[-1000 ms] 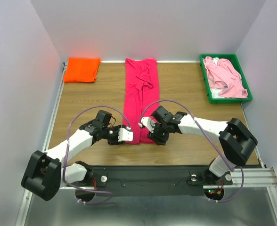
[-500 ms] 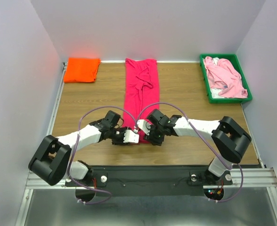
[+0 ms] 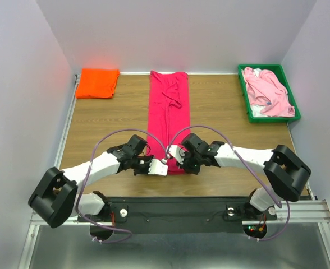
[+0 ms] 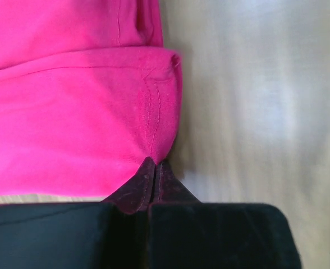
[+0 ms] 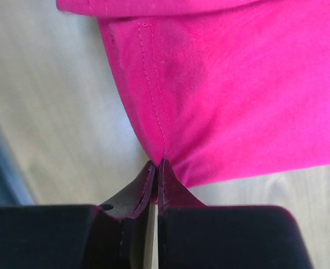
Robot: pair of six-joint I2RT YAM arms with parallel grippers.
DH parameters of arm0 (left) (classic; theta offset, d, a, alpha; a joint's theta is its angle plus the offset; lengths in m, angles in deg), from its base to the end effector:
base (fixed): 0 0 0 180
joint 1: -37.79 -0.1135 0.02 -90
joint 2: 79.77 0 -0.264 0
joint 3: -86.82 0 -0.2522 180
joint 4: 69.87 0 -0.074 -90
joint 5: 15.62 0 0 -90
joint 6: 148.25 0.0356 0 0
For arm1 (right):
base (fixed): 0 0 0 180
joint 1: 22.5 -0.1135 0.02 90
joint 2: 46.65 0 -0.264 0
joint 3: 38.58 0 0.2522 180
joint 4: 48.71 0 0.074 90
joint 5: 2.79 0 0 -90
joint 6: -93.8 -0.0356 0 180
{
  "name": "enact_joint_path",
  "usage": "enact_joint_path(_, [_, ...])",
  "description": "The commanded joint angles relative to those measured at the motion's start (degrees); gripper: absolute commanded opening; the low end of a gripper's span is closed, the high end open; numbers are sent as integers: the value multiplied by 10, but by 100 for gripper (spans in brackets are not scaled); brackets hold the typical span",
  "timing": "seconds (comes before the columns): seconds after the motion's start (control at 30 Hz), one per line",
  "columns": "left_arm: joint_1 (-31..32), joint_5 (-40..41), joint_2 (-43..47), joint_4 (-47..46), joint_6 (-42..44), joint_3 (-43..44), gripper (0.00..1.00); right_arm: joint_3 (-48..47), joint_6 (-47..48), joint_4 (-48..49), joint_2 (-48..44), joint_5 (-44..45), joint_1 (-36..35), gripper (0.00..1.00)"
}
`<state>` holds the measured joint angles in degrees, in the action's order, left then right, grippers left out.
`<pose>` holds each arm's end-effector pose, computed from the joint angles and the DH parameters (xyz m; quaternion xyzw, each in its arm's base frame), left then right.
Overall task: Fold and stack the t-shirts
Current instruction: Fold the tshirt
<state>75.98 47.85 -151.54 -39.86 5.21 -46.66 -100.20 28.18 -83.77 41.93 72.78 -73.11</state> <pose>0.1677 -0.1521 0.1697 0.7634 0.5337 -0.1501 0.3314 0.1766 0.2291 0.1673 -0.6101 0.7453 0.1731 0.2059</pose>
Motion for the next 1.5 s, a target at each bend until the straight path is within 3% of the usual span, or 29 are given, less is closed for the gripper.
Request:
enact_joint_path(0.0, [5,-53,59,104,-14,33,0,0,-14,-79,-70,-62,-3,1])
enact_joint_path(0.13, [5,-55,77,131,-25,52,0,-8,-20,-113,-114,-52,-4,1])
enact_joint_path(0.37, [3,-54,73,121,-40,102,0,-53,4,-124,-104,-8,7,0])
enact_joint_path(0.87, [-96,-24,-28,5,45,204,0,-254,126,-140,42,-28,171,1])
enact_joint_path(1.1, [-140,-27,-146,-34,94,296,0,-369,169,-142,146,-46,215,1])
enact_joint_path(1.47, [-189,-50,-330,13,143,494,0,-522,204,-149,286,-61,254,1])
